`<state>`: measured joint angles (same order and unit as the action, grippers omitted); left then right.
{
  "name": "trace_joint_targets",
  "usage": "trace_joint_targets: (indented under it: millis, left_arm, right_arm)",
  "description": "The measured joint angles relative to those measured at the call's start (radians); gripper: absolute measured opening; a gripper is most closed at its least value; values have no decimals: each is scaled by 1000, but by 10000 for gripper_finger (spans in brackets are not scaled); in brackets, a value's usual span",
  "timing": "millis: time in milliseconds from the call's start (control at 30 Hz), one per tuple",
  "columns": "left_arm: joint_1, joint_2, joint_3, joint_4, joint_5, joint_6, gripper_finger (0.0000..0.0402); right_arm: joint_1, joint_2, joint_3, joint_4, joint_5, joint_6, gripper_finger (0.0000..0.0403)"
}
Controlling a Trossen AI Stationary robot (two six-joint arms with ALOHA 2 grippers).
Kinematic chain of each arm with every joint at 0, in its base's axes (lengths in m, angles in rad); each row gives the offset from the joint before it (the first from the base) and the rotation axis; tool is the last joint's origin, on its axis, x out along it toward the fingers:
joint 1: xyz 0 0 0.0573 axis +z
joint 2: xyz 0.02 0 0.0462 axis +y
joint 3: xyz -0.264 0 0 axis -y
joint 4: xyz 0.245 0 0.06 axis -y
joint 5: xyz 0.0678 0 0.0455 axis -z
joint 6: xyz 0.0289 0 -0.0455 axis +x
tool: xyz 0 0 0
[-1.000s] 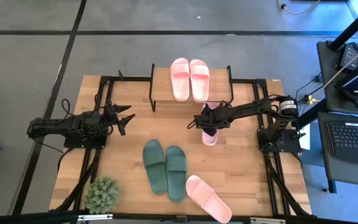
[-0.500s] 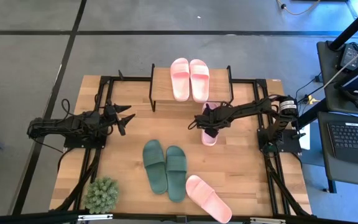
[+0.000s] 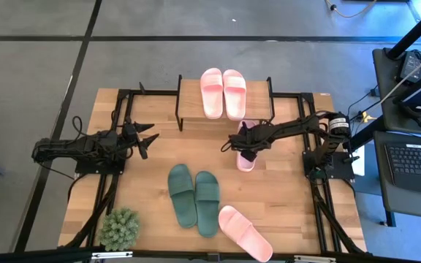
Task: Pick and place slides into the shelf
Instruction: Put the pink slide under the shelf
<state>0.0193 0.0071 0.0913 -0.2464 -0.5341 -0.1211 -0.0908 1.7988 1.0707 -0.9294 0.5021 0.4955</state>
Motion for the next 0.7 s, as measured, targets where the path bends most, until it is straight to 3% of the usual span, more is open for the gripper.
trace_joint_targets:
  millis: [400, 700]
  left_arm:
    - [0, 0, 0, 0, 0, 1, 224]
    - [0, 0, 0, 0, 0, 1, 224]
  right_arm:
    - [13, 0, 133, -120, -13, -1, 261]
    - [43, 0, 169, -177, -102, 20, 261]
